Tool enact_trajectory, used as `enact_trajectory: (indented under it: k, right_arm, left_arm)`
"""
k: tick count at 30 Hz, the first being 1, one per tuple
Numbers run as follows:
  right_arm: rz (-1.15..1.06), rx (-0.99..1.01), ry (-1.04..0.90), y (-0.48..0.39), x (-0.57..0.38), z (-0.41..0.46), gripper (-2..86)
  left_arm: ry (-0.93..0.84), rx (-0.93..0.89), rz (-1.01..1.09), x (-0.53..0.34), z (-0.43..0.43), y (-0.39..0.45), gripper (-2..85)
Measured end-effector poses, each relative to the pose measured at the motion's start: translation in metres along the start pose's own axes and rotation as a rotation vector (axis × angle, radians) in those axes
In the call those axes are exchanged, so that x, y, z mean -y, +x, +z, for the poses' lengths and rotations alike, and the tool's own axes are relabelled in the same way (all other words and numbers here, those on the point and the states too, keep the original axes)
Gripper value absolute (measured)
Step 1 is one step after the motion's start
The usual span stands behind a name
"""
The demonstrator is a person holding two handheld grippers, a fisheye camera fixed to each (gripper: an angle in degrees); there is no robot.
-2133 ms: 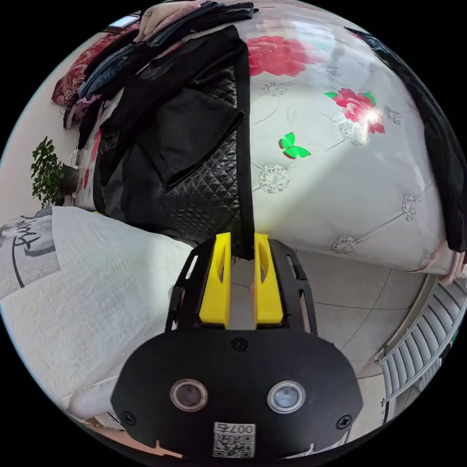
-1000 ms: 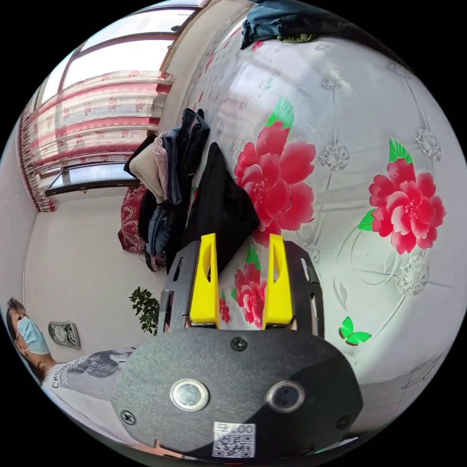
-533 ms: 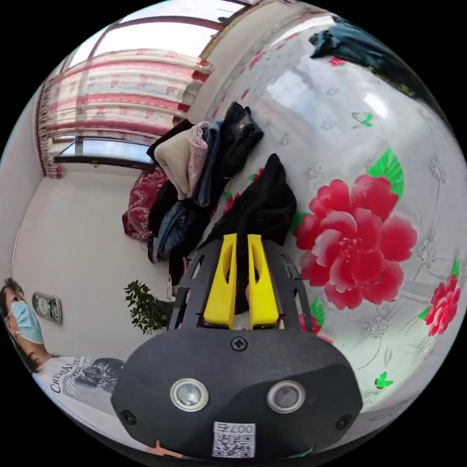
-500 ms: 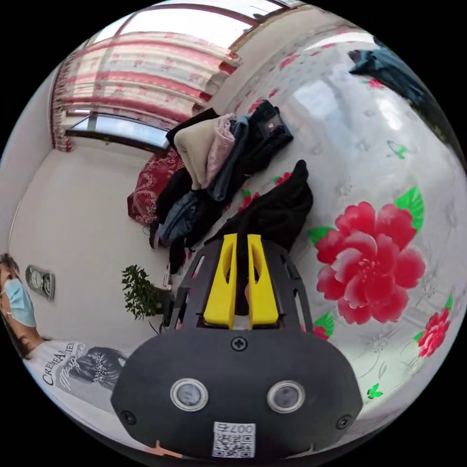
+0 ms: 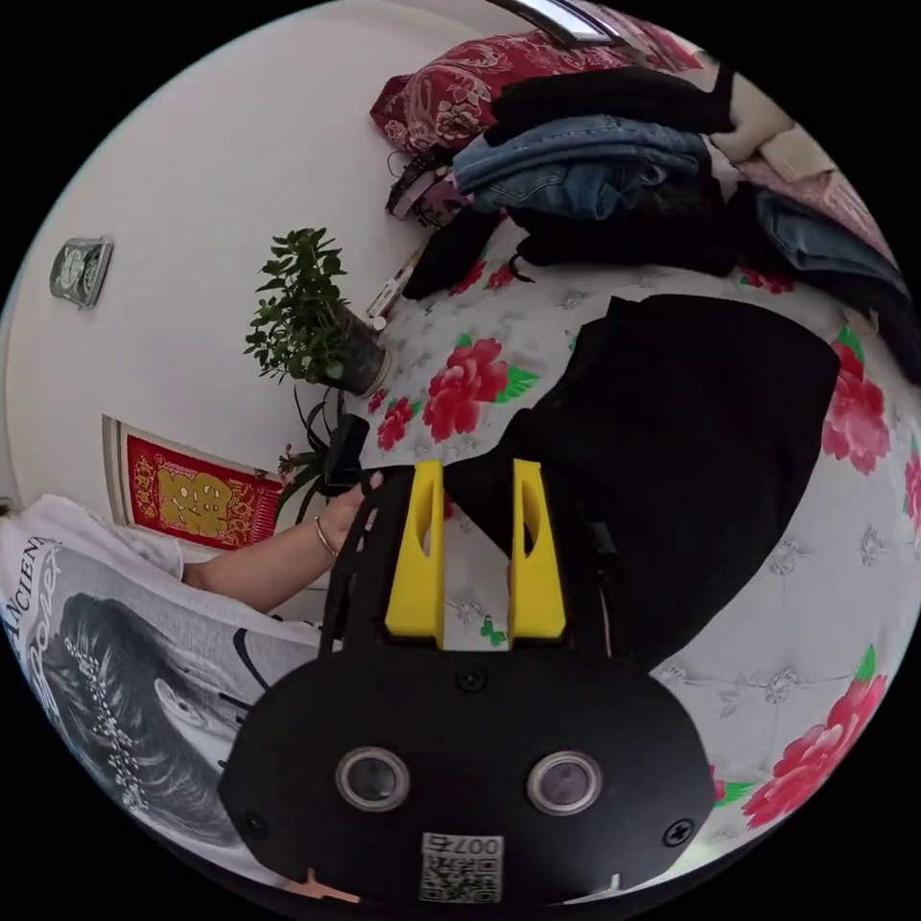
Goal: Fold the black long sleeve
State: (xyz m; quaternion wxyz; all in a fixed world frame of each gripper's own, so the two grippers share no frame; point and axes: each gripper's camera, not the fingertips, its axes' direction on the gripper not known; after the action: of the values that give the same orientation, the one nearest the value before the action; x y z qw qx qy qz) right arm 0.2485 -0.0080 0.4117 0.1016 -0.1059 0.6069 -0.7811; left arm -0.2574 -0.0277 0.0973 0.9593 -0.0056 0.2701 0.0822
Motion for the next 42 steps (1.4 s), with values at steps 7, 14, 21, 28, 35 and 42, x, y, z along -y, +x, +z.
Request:
enact_trajectory:
  k: [7,14,21,28,35,42]
  right_arm:
    - [0.412,0.044,0.285,0.135,-0.030,-0.087,12.4]
    - [0.649,0.205,0.198,0.224,-0.038,-0.046,12.8]
    - [0.612,0.264,0.191,0.216,-0.009,-0.046,8.9]
    - [0.255,0.353,0.444,0.106,0.083,-0.159,7.1]
    - [-0.087,0.281,0.666,-0.019,0.247,-0.261,6.8]
    - [0.072,-0.045,0.607,0.021,0.279,-0.197,8.0]
  left_arm:
    - [-0.079,-0.160,0.041,0.000,0.018,-0.016,16.4]
    - [-0.233,-0.152,0.032,0.020,0.057,-0.033,8.0]
    - [-0.256,-0.198,0.124,0.025,0.055,-0.012,5.1]
    - [-0.053,-0.371,0.415,0.089,-0.005,0.093,4.8]
    - [0.153,-0.149,0.741,0.214,-0.096,0.256,6.1]
    - [0.291,0.360,0.528,0.221,-0.084,0.206,7.3]
